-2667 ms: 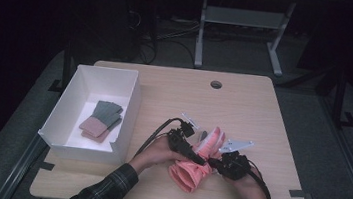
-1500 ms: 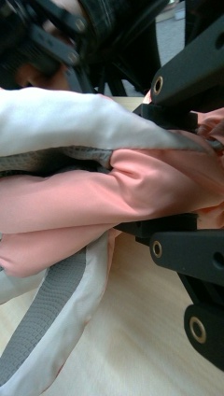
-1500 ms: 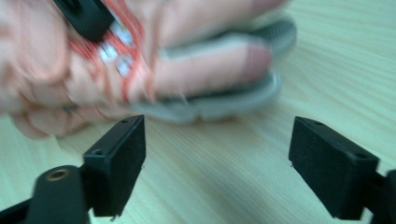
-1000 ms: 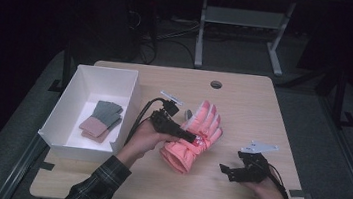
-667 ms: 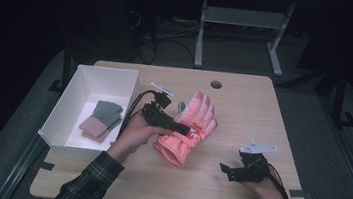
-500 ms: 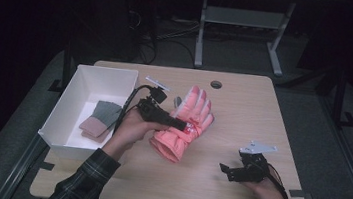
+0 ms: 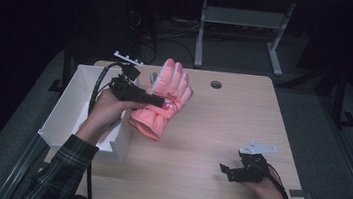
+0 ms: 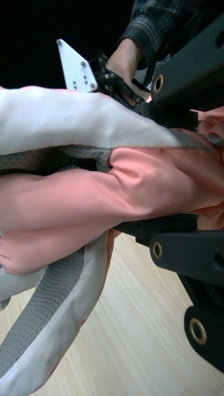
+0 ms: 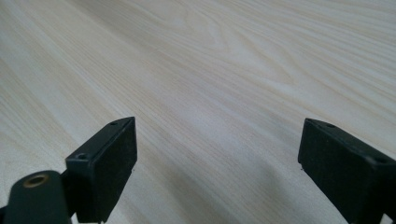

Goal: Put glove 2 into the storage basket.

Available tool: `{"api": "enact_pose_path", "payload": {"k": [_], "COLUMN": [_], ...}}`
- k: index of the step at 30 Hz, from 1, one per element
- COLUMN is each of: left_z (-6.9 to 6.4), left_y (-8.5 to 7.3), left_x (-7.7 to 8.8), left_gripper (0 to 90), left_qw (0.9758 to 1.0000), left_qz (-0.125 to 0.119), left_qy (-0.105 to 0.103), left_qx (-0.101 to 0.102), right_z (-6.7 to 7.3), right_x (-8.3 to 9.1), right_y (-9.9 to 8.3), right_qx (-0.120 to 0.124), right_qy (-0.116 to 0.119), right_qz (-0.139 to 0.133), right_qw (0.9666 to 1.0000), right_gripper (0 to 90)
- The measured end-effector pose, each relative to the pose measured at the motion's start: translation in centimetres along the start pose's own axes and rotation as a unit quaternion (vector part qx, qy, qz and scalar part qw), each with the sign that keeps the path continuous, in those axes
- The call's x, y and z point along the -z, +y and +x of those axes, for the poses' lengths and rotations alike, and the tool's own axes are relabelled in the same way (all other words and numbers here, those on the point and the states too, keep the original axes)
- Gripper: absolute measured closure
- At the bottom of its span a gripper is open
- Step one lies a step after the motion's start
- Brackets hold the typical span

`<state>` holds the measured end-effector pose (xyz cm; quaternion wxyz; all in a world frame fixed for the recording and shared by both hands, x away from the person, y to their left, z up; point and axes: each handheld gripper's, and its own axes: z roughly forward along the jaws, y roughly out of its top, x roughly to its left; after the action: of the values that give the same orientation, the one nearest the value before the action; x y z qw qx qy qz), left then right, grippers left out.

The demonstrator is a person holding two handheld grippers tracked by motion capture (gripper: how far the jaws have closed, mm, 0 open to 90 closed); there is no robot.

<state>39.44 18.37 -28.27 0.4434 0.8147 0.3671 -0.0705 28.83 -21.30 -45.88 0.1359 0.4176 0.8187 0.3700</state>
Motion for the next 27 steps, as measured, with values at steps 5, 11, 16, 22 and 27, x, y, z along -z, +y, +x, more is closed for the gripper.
{"api": "enact_pose_path", "payload": {"k": [5, 11, 16, 22, 27], "left_z": [0.5, 1.3, 2.0, 3.2, 4.5], "left_y": [0.0, -0.3, -0.7, -1.7, -2.5], "left_x": [1.8, 4.4, 6.8, 9.1, 10.4], "left_gripper": [60.4, 60.4, 60.3, 60.4, 60.3], "left_qw": [0.9998, 0.9991, 0.9977, 0.9955, 0.9933], "left_qz": [-0.012, -0.024, -0.030, -0.039, -0.046], "left_qy": [0.013, 0.034, 0.056, 0.077, 0.091], "left_qx": [0.004, 0.014, 0.023, 0.039, 0.055], "right_z": [-0.1, 0.1, 0.1, -0.1, -0.4], "right_x": [0.0, -0.4, -0.7, -0.4, -0.2], "right_y": [0.1, 0.6, 0.9, 0.6, 0.4], "right_qx": [0.003, 0.009, 0.012, 0.012, 0.009], "right_qy": [0.002, 0.007, 0.009, 0.013, 0.014], "right_qz": [0.000, -0.004, -0.003, -0.007, -0.008], "right_qw": [1.0000, 0.9999, 0.9999, 0.9998, 0.9998], "right_gripper": [11.5, 11.5, 11.4, 11.4, 11.4]}}
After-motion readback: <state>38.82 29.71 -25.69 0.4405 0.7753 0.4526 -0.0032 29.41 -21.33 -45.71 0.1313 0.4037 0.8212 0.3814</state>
